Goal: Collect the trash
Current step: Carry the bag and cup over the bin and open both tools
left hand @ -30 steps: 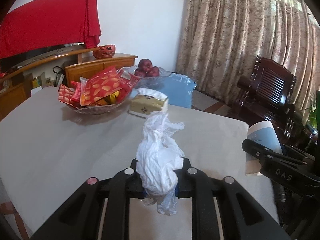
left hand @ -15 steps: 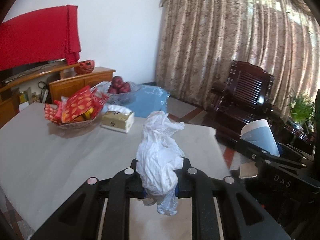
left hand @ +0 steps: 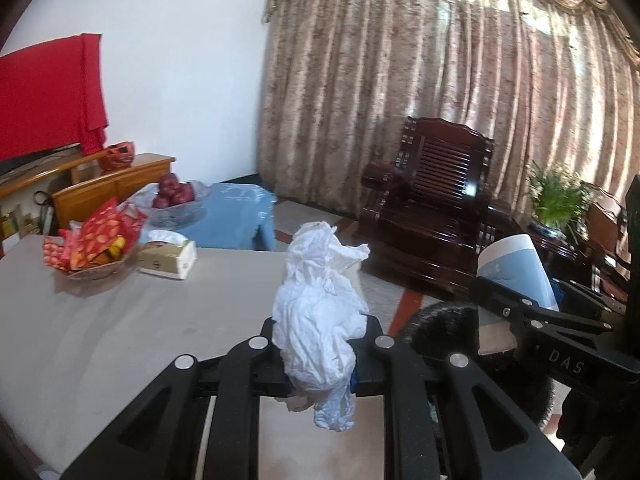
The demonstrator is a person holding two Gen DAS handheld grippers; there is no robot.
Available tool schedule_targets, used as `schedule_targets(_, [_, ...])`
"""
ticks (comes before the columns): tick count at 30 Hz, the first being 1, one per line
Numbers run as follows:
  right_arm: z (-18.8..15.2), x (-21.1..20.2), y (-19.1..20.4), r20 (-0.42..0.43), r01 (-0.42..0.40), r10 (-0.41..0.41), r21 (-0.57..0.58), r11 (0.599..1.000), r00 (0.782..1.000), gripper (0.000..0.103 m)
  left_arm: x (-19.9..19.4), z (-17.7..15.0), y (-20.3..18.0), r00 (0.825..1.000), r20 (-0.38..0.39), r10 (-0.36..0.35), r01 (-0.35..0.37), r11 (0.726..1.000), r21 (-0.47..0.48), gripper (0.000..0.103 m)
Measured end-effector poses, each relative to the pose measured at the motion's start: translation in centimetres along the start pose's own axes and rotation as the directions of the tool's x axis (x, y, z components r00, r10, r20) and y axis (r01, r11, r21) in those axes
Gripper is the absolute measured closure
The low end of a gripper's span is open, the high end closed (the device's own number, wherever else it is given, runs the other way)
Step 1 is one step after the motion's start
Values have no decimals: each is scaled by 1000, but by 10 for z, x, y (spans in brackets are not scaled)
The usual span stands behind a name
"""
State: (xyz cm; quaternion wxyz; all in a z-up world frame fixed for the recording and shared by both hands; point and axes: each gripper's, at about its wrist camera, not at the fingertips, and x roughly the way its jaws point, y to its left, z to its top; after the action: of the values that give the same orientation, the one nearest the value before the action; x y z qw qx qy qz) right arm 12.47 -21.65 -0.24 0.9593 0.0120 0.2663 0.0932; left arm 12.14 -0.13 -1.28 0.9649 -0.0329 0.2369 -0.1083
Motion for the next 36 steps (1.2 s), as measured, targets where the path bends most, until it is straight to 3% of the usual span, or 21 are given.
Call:
schedule_targets(11, [-17,-18,-66,-1,126,-126,42,991,992,44,26,-9,-61,993,-34,-115,117,991,67,85])
schedule_targets(20, [-35,-18,-112,-38,201,-199,60,978,979,44,66,-21,-106,975,-89,-204,214,971,111,85])
schedule_targets(36, [-84,36,-193,-172,282,-261,114,952,950,43,140,-50,-170,941,-197,-275,306,941,147,84])
